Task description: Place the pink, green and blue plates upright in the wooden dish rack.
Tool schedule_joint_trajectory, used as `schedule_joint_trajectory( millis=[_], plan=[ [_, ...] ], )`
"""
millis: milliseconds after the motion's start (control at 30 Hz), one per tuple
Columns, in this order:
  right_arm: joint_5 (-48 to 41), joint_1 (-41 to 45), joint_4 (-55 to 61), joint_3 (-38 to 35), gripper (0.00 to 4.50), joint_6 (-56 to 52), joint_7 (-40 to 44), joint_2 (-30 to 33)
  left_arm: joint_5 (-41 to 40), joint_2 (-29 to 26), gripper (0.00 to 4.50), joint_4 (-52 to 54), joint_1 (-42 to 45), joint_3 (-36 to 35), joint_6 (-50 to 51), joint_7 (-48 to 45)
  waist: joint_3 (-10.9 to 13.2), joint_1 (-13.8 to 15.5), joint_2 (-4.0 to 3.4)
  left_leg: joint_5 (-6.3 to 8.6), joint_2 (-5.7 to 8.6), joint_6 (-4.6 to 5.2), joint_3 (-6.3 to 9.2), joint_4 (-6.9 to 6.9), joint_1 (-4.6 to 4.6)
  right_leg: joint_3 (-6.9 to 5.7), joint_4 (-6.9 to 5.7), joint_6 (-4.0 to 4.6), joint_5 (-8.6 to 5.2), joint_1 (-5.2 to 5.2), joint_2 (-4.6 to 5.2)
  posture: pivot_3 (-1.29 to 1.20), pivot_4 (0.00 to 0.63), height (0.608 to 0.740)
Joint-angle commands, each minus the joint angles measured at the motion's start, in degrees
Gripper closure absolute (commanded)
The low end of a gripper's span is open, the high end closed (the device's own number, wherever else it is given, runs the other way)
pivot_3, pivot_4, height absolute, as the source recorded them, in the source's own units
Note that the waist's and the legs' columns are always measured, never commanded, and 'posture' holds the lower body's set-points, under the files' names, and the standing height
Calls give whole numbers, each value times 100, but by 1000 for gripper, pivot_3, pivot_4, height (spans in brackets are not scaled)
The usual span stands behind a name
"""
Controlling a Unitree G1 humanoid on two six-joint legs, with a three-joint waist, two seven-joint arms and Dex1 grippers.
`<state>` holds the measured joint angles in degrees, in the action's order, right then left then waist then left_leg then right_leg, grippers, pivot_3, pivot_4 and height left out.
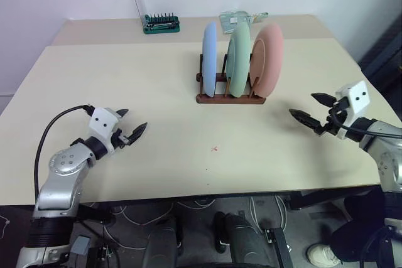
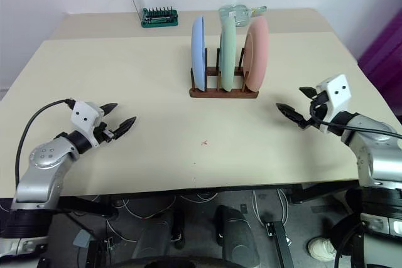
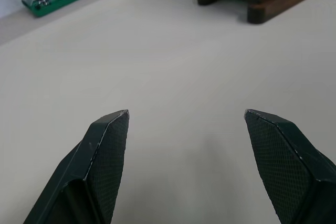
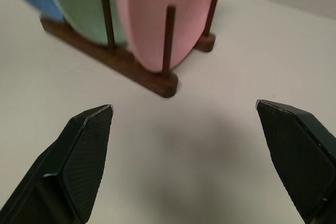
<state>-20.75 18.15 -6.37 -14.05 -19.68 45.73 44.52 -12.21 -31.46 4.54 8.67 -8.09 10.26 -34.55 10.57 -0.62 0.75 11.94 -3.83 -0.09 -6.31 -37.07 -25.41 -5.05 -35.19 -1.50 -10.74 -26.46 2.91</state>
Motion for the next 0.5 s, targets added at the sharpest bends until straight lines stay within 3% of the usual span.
schedule_joint_trajectory(
  millis=[33,500],
  plan=[
    [170,166,-316,53,42,361,-113,-196,180,94,886,127,53,168,3,170,-1,5,3,0,1,1,0,0,-1,0,1,0,0,1,0,0,150,730],
    [571,755,-1732,439,42,1385,-98,-833,596,781,886,281,298,436,187,1082,-2,3,4,-10,6,19,-1,-4,0,2,-6,-14,7,4,-9,0,150,730]
  ],
)
